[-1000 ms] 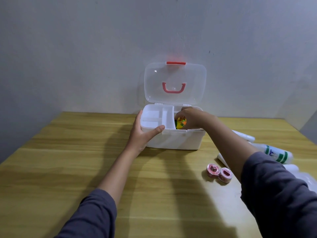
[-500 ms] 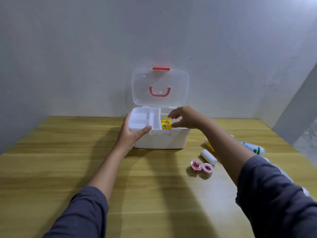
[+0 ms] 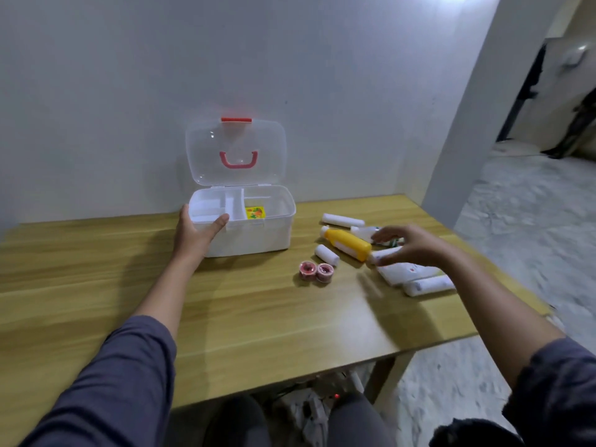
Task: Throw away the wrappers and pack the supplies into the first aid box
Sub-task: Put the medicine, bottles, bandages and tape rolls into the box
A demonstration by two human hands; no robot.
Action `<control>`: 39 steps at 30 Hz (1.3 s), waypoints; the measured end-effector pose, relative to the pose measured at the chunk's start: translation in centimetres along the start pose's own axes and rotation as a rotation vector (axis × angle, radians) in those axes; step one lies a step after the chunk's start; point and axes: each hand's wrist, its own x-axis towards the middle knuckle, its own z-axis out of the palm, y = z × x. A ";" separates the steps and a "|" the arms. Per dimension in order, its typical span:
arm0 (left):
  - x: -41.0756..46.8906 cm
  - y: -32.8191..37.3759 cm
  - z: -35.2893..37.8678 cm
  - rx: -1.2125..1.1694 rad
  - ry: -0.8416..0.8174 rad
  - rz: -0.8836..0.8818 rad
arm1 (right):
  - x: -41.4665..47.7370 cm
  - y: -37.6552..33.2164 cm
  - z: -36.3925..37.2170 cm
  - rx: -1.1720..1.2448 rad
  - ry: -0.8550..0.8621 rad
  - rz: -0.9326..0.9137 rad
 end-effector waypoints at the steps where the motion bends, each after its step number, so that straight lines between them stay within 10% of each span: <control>1: 0.2 -0.1 0.0 0.011 0.008 -0.003 | -0.6 0.9 -0.1 -0.033 -0.015 0.027; 19: 0.9 -0.8 0.4 0.015 0.038 0.015 | 0.3 1.6 1.0 -0.193 -0.025 0.007; 39: 0.2 -0.6 -0.1 -0.034 0.025 0.006 | 13.9 -17.9 4.6 -0.300 -0.011 -0.426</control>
